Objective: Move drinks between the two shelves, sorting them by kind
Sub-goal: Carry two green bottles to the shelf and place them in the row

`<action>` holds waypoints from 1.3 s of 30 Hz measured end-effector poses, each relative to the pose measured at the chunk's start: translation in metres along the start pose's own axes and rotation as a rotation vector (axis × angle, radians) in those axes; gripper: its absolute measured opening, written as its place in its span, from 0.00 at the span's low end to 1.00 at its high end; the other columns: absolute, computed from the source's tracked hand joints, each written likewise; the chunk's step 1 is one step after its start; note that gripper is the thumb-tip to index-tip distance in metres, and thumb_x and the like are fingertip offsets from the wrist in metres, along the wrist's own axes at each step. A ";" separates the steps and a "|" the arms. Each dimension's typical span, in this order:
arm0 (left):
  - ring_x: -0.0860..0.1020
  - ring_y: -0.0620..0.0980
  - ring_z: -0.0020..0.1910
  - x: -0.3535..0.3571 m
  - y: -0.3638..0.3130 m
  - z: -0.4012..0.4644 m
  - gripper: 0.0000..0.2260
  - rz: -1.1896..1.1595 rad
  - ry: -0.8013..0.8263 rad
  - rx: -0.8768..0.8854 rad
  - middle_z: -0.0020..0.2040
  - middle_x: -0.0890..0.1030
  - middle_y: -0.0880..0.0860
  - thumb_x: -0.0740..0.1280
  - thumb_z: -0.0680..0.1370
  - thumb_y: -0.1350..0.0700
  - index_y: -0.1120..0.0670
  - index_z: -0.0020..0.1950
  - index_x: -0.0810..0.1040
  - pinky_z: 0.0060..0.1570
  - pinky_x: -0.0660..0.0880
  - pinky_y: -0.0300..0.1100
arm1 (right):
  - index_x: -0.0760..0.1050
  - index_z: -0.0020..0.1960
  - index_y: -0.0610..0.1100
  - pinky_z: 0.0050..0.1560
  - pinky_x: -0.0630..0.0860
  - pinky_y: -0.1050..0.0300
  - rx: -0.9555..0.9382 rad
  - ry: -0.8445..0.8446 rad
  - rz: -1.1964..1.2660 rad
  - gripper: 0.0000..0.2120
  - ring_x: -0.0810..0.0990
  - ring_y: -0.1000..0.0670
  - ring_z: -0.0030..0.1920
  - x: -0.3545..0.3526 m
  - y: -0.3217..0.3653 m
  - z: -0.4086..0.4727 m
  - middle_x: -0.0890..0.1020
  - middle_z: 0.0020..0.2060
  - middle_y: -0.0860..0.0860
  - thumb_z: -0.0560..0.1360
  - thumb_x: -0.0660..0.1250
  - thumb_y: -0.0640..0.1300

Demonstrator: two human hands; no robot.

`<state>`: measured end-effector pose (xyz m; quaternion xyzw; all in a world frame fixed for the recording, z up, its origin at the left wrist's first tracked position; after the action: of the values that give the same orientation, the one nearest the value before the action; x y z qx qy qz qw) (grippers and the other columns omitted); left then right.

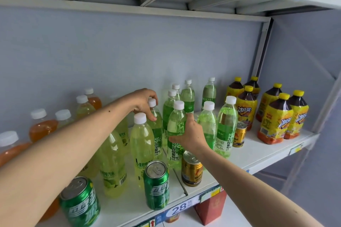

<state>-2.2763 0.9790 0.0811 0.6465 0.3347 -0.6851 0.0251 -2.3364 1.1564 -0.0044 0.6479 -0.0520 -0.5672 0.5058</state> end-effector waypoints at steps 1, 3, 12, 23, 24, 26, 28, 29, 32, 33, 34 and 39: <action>0.78 0.54 0.52 -0.001 -0.001 0.000 0.25 0.015 -0.008 0.020 0.54 0.80 0.53 0.82 0.62 0.58 0.53 0.55 0.77 0.45 0.78 0.48 | 0.59 0.69 0.41 0.56 0.72 0.56 -0.009 -0.016 -0.013 0.40 0.74 0.45 0.60 0.002 -0.001 0.000 0.76 0.61 0.43 0.66 0.79 0.44; 0.78 0.54 0.51 0.000 -0.003 0.000 0.24 0.034 -0.028 0.044 0.54 0.80 0.52 0.81 0.63 0.58 0.54 0.55 0.78 0.46 0.78 0.47 | 0.60 0.69 0.41 0.56 0.73 0.54 -0.011 -0.035 -0.010 0.39 0.74 0.44 0.59 0.006 -0.002 0.001 0.76 0.60 0.43 0.67 0.79 0.44; 0.79 0.54 0.47 0.008 -0.016 0.014 0.24 -0.008 -0.070 0.044 0.52 0.78 0.55 0.80 0.65 0.62 0.57 0.58 0.74 0.43 0.82 0.50 | 0.61 0.64 0.39 0.56 0.72 0.52 0.022 -0.077 -0.014 0.31 0.74 0.41 0.60 0.015 0.005 0.012 0.73 0.61 0.41 0.70 0.76 0.41; 0.75 0.51 0.49 0.004 -0.012 0.013 0.29 0.150 -0.062 0.105 0.55 0.78 0.53 0.80 0.65 0.55 0.54 0.63 0.75 0.43 0.70 0.42 | 0.55 0.68 0.36 0.58 0.74 0.47 0.050 -0.099 0.014 0.34 0.74 0.38 0.60 0.026 0.006 0.016 0.69 0.63 0.36 0.72 0.73 0.36; 0.75 0.51 0.50 0.004 -0.012 0.013 0.31 0.149 -0.069 0.108 0.58 0.77 0.53 0.80 0.65 0.55 0.54 0.65 0.73 0.44 0.70 0.42 | 0.54 0.69 0.36 0.60 0.74 0.46 0.054 -0.098 0.018 0.35 0.73 0.38 0.61 0.026 0.006 0.015 0.68 0.64 0.35 0.72 0.73 0.36; 0.75 0.52 0.54 0.004 -0.013 0.011 0.33 0.146 -0.084 0.108 0.63 0.76 0.54 0.79 0.66 0.55 0.54 0.69 0.70 0.46 0.69 0.43 | 0.50 0.73 0.35 0.64 0.72 0.46 0.057 -0.093 0.014 0.40 0.71 0.37 0.65 0.025 0.007 0.013 0.66 0.68 0.34 0.72 0.73 0.36; 0.75 0.54 0.59 0.002 -0.014 0.009 0.35 0.152 -0.107 0.111 0.66 0.74 0.54 0.78 0.68 0.53 0.54 0.71 0.68 0.49 0.70 0.43 | 0.44 0.76 0.35 0.68 0.69 0.45 0.049 -0.089 0.008 0.45 0.67 0.36 0.70 0.024 0.009 0.011 0.61 0.72 0.34 0.72 0.73 0.36; 0.74 0.54 0.61 0.001 -0.015 0.008 0.35 0.152 -0.120 0.111 0.67 0.74 0.55 0.78 0.68 0.53 0.54 0.72 0.67 0.51 0.70 0.43 | 0.43 0.76 0.35 0.69 0.67 0.44 0.041 -0.091 0.011 0.46 0.65 0.36 0.71 0.023 0.011 0.009 0.59 0.73 0.34 0.72 0.73 0.36; 0.75 0.54 0.63 -0.002 -0.017 0.004 0.34 0.115 -0.152 0.110 0.67 0.74 0.55 0.77 0.70 0.52 0.55 0.72 0.66 0.54 0.72 0.44 | 0.42 0.77 0.35 0.74 0.60 0.45 0.015 -0.091 0.010 0.47 0.56 0.37 0.76 0.019 0.014 0.003 0.51 0.76 0.35 0.73 0.72 0.37; 0.75 0.54 0.63 -0.004 -0.018 0.002 0.33 0.107 -0.168 0.114 0.67 0.74 0.55 0.76 0.71 0.51 0.56 0.72 0.67 0.55 0.72 0.43 | 0.41 0.77 0.35 0.75 0.57 0.45 0.002 -0.090 -0.001 0.47 0.53 0.38 0.77 0.017 0.015 0.001 0.49 0.77 0.36 0.73 0.72 0.37; 0.74 0.54 0.64 -0.005 -0.019 -0.001 0.32 0.105 -0.188 0.116 0.68 0.74 0.54 0.75 0.72 0.51 0.56 0.72 0.67 0.55 0.71 0.43 | 0.40 0.78 0.35 0.76 0.54 0.46 -0.013 -0.088 -0.012 0.47 0.50 0.38 0.77 0.015 0.015 -0.002 0.47 0.77 0.37 0.74 0.71 0.38; 0.69 0.54 0.70 -0.010 -0.031 -0.026 0.29 0.134 -0.322 0.127 0.73 0.69 0.53 0.70 0.76 0.49 0.54 0.74 0.65 0.64 0.67 0.44 | 0.41 0.78 0.36 0.77 0.49 0.47 -0.136 -0.077 -0.051 0.44 0.43 0.42 0.78 0.003 0.019 -0.018 0.43 0.78 0.40 0.76 0.69 0.38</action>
<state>-2.2665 1.0112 0.1049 0.5498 0.2385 -0.7962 0.0832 -2.3121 1.1561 0.0040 0.5910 -0.0163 -0.6065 0.5317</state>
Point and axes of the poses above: each hand's wrist, its own z-axis towards the middle knuckle, its own x-axis out of the palm, y = z × x, the point moved 1 cm from there along z, towards the middle knuckle
